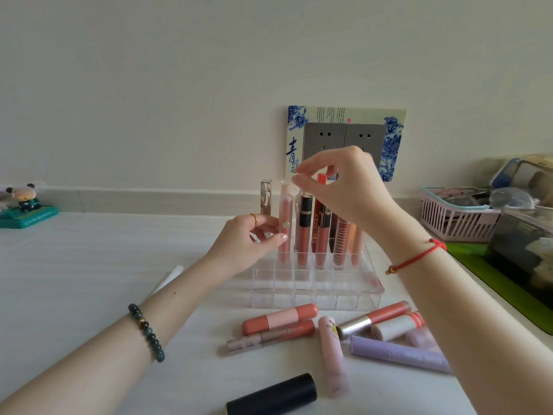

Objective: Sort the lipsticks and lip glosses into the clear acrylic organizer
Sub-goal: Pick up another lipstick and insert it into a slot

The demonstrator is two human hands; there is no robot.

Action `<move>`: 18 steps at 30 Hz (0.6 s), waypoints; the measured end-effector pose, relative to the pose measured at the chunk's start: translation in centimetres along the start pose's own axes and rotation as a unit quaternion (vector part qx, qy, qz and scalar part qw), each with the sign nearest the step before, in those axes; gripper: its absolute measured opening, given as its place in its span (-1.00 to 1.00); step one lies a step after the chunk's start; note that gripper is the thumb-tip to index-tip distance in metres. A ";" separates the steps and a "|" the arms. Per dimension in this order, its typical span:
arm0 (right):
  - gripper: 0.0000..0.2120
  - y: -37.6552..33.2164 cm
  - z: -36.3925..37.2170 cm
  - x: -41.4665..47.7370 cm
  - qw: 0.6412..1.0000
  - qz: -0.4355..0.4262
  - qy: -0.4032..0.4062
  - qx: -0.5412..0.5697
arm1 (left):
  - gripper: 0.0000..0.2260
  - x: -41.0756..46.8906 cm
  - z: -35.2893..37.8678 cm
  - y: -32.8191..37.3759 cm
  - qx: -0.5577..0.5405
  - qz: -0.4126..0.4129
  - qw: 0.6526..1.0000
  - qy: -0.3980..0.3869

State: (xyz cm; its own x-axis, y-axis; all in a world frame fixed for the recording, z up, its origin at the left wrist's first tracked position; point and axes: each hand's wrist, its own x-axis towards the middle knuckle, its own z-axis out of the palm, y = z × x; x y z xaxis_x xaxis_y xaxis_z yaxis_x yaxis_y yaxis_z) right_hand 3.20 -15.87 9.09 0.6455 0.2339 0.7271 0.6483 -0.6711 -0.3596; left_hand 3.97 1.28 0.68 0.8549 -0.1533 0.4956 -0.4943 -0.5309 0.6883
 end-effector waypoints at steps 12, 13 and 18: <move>-0.92 4.7 -6.6 -2.2 0.996 0.067 0.032 0.052 | -0.95 0.1 -0.8 -0.5 -0.029 -0.008 0.998 0.054; -0.92 5.8 -6.7 -2.6 0.995 0.088 0.024 0.047 | -0.92 0.1 -0.8 -0.6 -0.028 -0.008 0.998 0.060; -0.85 10.9 -5.3 -5.0 0.971 0.231 -0.066 0.006 | -0.81 0.0 -0.6 -0.9 -0.012 -0.002 0.997 0.071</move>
State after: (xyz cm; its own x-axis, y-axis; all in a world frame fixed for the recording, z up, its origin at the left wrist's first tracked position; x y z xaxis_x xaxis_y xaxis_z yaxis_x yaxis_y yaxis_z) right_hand 4.90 -28.08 4.69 0.9143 -0.0006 0.4051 0.2816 -0.7179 -0.6366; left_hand 4.32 2.25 0.35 0.8274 -0.0307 0.5607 -0.4953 -0.5105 0.7029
